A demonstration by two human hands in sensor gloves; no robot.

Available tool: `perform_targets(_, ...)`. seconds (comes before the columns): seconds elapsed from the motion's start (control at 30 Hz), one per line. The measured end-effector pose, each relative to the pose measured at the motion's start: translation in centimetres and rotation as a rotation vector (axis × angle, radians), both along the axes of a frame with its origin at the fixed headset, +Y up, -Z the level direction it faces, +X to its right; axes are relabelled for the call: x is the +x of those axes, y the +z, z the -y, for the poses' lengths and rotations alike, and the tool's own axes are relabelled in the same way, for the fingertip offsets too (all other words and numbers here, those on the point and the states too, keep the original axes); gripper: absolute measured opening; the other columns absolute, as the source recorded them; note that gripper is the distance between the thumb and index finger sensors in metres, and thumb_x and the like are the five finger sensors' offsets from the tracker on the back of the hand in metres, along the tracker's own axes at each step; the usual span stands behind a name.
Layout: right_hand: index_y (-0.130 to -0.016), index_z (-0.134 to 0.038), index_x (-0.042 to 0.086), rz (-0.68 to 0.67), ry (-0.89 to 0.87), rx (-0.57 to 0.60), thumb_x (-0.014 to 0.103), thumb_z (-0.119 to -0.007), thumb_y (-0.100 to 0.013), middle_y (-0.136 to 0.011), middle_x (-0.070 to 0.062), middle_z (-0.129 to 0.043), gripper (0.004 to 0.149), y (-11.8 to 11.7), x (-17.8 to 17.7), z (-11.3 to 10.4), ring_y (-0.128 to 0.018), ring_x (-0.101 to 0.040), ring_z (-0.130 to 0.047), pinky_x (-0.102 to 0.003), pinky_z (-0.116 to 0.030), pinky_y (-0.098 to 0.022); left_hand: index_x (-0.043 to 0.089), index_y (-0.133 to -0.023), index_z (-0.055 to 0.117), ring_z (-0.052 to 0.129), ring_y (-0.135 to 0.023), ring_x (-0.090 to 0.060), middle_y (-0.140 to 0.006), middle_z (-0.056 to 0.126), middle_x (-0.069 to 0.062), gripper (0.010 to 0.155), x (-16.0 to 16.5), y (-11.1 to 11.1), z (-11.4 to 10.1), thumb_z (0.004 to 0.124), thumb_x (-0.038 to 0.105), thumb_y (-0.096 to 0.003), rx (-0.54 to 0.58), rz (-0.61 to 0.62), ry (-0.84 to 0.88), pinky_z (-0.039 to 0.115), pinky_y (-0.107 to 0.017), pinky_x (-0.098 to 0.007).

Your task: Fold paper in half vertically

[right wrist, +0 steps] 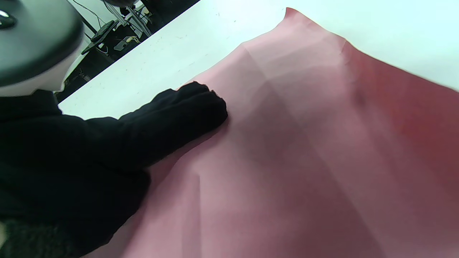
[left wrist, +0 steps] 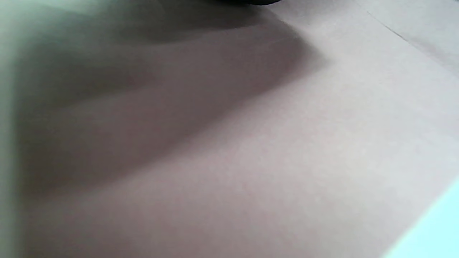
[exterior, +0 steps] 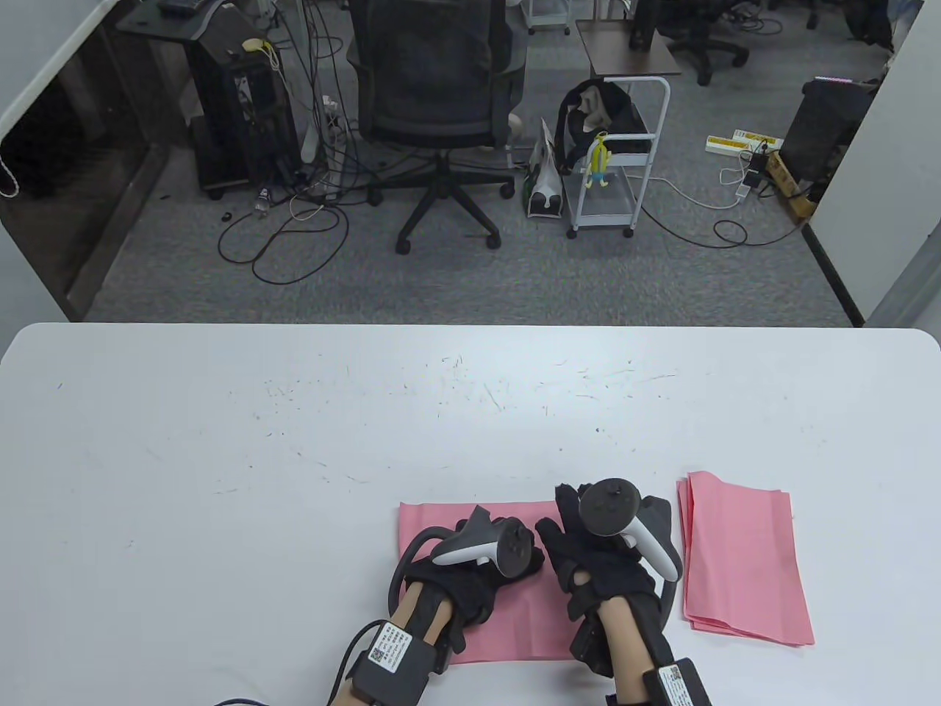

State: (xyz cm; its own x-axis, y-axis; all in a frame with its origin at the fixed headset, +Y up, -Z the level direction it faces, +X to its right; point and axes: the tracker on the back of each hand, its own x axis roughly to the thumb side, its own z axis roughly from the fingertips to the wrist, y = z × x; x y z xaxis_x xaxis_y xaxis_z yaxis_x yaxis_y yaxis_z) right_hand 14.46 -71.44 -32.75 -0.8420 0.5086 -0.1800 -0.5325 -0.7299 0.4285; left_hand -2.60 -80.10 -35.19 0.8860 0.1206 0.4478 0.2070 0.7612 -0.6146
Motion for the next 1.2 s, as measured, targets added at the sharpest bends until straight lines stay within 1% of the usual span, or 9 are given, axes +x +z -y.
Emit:
perform_targets(0.13, -0.11, -0.038, 0.025, -0.001, -0.005, -0.001, 0.052, -0.064, -0.051, -0.117, -0.011, -0.024, 0.069, 0.0, 0.1, 0.0, -0.104, -0.047, -0.018, -0.064, -0.029, -0.075, 0.056, -0.108, 0.021, 0.007, -0.12, -0.006, -0.123, 0.01, 0.03, 0.081, -0.1, 0.0, -0.2, 0.064, 0.014, -0.0539, 0.004, -0.002, 0.01, 0.015, -0.092, -0.051)
perform_targets(0.27, -0.11, -0.038, 0.025, -0.002, -0.013, -0.001, 0.052, -0.064, -0.052, -0.117, -0.011, -0.024, 0.069, -0.1, 0.1, 0.1, -0.104, -0.047, -0.018, -0.064, -0.029, -0.075, 0.053, -0.109, 0.019, 0.004, -0.119, -0.011, -0.124, 0.008, 0.026, 0.081, -2.0, -0.2, -1.8, 0.067, 0.018, -0.0539, 0.073, -0.035, 0.062, 0.015, -0.091, -0.055)
perform_targets(0.47, -0.11, -0.037, 0.025, -0.007, -0.01, 0.003, 0.052, -0.063, -0.052, -0.117, -0.011, -0.024, 0.069, -0.1, 0.0, 0.2, -0.105, -0.046, -0.018, -0.064, -0.029, -0.075, 0.041, -0.115, 0.015, 0.007, -0.119, -0.025, -0.129, 0.011, 0.011, 0.074, -5.9, 0.8, -6.0, 0.057, 0.055, -0.0559, 0.371, -0.152, 0.056, 0.02, -0.085, -0.063)
perform_targets(0.57, -0.11, -0.036, 0.025, -0.011, -0.003, 0.007, 0.052, -0.063, -0.052, -0.117, -0.01, -0.024, 0.069, -0.2, 0.0, 0.3, -0.105, -0.046, -0.018, -0.063, -0.029, -0.075, 0.038, -0.117, 0.013, 0.006, -0.119, -0.029, -0.13, 0.012, 0.009, 0.076, -7.4, 1.8, -6.9, 0.05, 0.061, -0.055, 0.405, -0.228, 0.005, 0.02, -0.084, -0.065)
perform_targets(0.7, -0.11, -0.036, 0.025, -0.007, 0.005, 0.014, 0.052, -0.063, -0.052, -0.117, -0.01, -0.025, 0.069, -0.2, 0.0, 0.4, -0.105, -0.046, -0.018, -0.063, -0.029, -0.075, 0.037, -0.118, 0.013, 0.004, -0.118, -0.031, -0.13, 0.012, 0.008, 0.076, -8.5, 2.7, -5.6, 0.047, 0.063, -0.0549, 0.351, -0.297, 0.017, 0.019, -0.083, -0.066)
perform_targets(0.9, -0.11, -0.036, 0.025, 0.017, 0.008, 0.017, 0.052, -0.063, -0.052, -0.117, -0.01, -0.025, 0.07, -0.3, 0.6, 0.6, -0.105, -0.046, -0.019, -0.063, -0.029, -0.076, 0.037, -0.117, 0.009, 0.0, -0.116, -0.033, -0.129, 0.006, 0.006, 0.075, -8.8, 3.1, -1.2, 0.043, 0.063, -0.0547, 0.21, -0.314, -0.068, 0.016, -0.082, -0.066)
perform_targets(1.03, -0.11, -0.036, 0.025, 0.029, 0.02, 0.01, 0.052, -0.063, -0.052, -0.117, -0.01, -0.025, 0.069, -0.4, 0.8, 1.0, -0.105, -0.046, -0.019, -0.063, -0.03, -0.076, 0.038, -0.117, 0.01, 0.0, -0.115, -0.034, -0.127, 0.004, 0.004, 0.075, -9.1, 3.3, 0.3, 0.044, 0.063, -0.055, 0.125, -0.328, -0.074, 0.016, -0.082, -0.066)
perform_targets(1.1, -0.11, -0.036, 0.025, 0.033, 0.028, 0.006, 0.052, -0.063, -0.052, -0.117, -0.01, -0.025, 0.069, -0.5, 0.8, 1.2, -0.105, -0.046, -0.019, -0.063, -0.03, -0.076, 0.037, -0.114, 0.0, -0.002, -0.113, -0.037, -0.123, -0.006, 0.005, 0.076, -9.5, 3.2, 0.8, 0.038, 0.065, -0.0536, 0.076, -0.306, -0.076, 0.016, -0.082, -0.066)
perform_targets(1.2, -0.11, -0.035, 0.025, 0.039, 0.047, 0.007, 0.052, -0.063, -0.052, -0.117, -0.01, -0.026, 0.07, -0.6, 0.8, 1.4, -0.105, -0.046, -0.019, -0.063, -0.03, -0.076, 0.038, -0.114, 0.003, -0.004, -0.113, -0.036, -0.123, -0.006, 0.006, 0.076, -9.7, 3.4, 1.0, 0.041, 0.064, -0.0538, 0.081, -0.338, -0.018, 0.013, -0.081, -0.066)
